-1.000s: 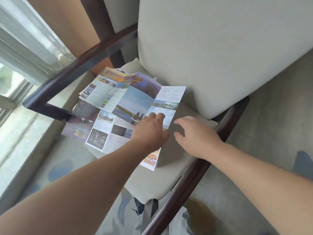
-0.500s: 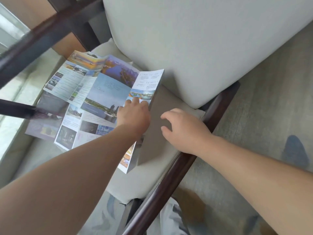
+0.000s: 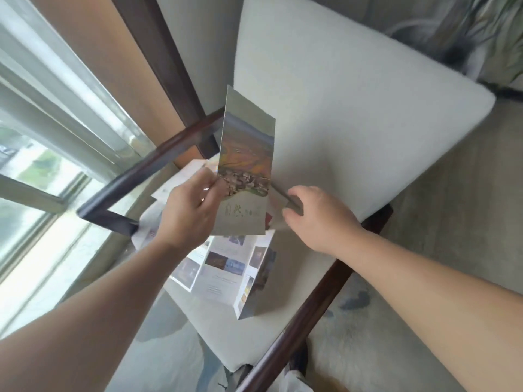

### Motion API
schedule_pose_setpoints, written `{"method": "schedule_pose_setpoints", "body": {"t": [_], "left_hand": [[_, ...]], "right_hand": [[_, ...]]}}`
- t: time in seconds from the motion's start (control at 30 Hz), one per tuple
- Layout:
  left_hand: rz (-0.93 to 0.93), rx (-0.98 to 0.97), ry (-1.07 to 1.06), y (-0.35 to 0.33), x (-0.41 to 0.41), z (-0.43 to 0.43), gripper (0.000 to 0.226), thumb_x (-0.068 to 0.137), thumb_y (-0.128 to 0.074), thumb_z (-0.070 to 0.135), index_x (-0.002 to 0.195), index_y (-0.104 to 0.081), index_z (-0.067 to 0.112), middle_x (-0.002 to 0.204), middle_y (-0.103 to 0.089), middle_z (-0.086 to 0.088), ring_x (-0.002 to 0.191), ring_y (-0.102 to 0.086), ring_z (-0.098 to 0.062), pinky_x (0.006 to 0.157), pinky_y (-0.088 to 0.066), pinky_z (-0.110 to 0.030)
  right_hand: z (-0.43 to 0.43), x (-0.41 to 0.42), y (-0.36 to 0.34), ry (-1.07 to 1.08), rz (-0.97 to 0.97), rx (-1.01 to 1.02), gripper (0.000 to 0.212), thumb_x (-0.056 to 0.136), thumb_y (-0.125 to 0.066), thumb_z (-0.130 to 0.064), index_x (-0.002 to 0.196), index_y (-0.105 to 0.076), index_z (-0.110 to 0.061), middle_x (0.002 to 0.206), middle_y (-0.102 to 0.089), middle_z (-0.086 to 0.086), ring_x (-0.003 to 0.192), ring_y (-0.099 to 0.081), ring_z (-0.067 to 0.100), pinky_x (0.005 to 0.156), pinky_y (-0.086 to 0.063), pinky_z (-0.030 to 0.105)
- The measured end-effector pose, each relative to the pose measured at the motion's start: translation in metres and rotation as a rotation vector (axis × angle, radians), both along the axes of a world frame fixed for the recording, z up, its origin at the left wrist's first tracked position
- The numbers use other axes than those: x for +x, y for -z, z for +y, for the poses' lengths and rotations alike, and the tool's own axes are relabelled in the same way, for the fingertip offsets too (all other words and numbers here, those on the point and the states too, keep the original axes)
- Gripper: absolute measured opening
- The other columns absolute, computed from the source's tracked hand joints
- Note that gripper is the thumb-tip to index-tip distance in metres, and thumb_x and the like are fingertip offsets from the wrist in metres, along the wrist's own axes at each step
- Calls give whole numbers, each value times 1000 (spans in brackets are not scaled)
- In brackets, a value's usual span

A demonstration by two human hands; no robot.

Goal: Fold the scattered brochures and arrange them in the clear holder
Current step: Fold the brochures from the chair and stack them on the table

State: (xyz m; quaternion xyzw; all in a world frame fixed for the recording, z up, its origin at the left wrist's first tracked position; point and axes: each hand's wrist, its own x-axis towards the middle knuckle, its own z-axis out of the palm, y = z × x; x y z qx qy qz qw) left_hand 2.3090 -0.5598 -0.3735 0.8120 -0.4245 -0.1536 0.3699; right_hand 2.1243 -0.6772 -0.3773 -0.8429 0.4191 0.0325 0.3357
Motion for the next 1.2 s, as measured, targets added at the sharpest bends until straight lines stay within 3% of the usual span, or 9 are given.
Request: {"method": "schedule_pose_setpoints", "body": {"t": [0.13, 0.3, 0.53, 0.7, 0.83, 0.9, 1.0, 1.1, 1.2], "left_hand": [[-36, -131, 35, -54, 4, 19, 22, 91, -49, 30, 78, -53, 13, 66, -56, 13, 58, -46, -2, 51, -34, -18], [-8, -323, 49, -106, -5, 42, 22, 93, -50, 31, 77, -51, 17, 67, -50, 16, 60, -43, 2, 56, -33, -9], [25, -431, 52, -142, -16, 68, 21, 94, -48, 29, 75, -47, 22, 66, -48, 18, 61, -42, 1, 57, -33, -10], [-63, -332, -146, -147, -8, 96, 21, 91, -50, 32, 71, -49, 25, 62, -52, 16, 58, -44, -1, 52, -33, -13], [-130, -212, -267, -151, -2, 116, 17, 92, -54, 35, 76, -51, 30, 86, -65, 5, 79, -61, -10, 61, -43, -27], [-25, -159, -337, -155, 0, 126, 11, 90, -56, 42, 88, -48, 35, 99, -65, 6, 85, -63, -13, 63, -48, -33], [280, -186, -430, -167, 8, 139, 44, 85, -54, 57, 121, -47, 32, 116, -62, 5, 97, -63, -11, 73, -50, -36], [606, -238, -464, -182, 12, 154, 48, 87, -56, 56, 125, -52, 26, 114, -65, 6, 96, -64, -13, 69, -52, -34], [604, -311, -450, -189, 13, 173, 32, 89, -65, 35, 118, -59, 24, 103, -73, 2, 88, -72, -17, 69, -60, -42]], "right_hand": [[4, 22, -40, 95, -146, 86, 62, 91, -53, -55, 141, -45, -19, 138, -56, 6, 123, -54, 27, 96, -46, 36], [15, 50, -84, 253, -388, 549, 111, 57, -53, -86, 149, -32, -28, 147, -48, -1, 129, -50, 23, 107, -42, 45], [32, 75, -122, 204, -603, 1166, 59, 82, -63, -55, 126, -65, -15, 121, -69, 14, 112, -65, 36, 87, -55, 49], [41, 84, -143, 276, -721, 995, 24, 96, -57, -17, 118, -59, -8, 131, -58, 26, 109, -62, 40, 91, -49, 54], [56, 90, -157, 199, -736, 838, 11, 97, -53, -8, 103, -59, -15, 129, -59, 22, 123, -53, 42, 106, -38, 62], [68, 93, -166, 146, -749, 802, 18, 97, -51, -7, 113, -58, -13, 127, -61, 21, 122, -54, 42, 106, -39, 62], [88, 98, -178, 74, -751, 751, 35, 99, -50, -9, 134, -48, -10, 134, -56, 18, 126, -51, 39, 109, -35, 61], [114, 102, -191, 24, -761, 723, 17, 100, -47, -6, 108, -57, -16, 122, -62, 22, 118, -56, 45, 101, -42, 64], [143, 106, -198, 13, -724, 610, 15, 99, -47, -5, 108, -57, -13, 119, -63, 23, 116, -56, 44, 102, -43, 60]]}}
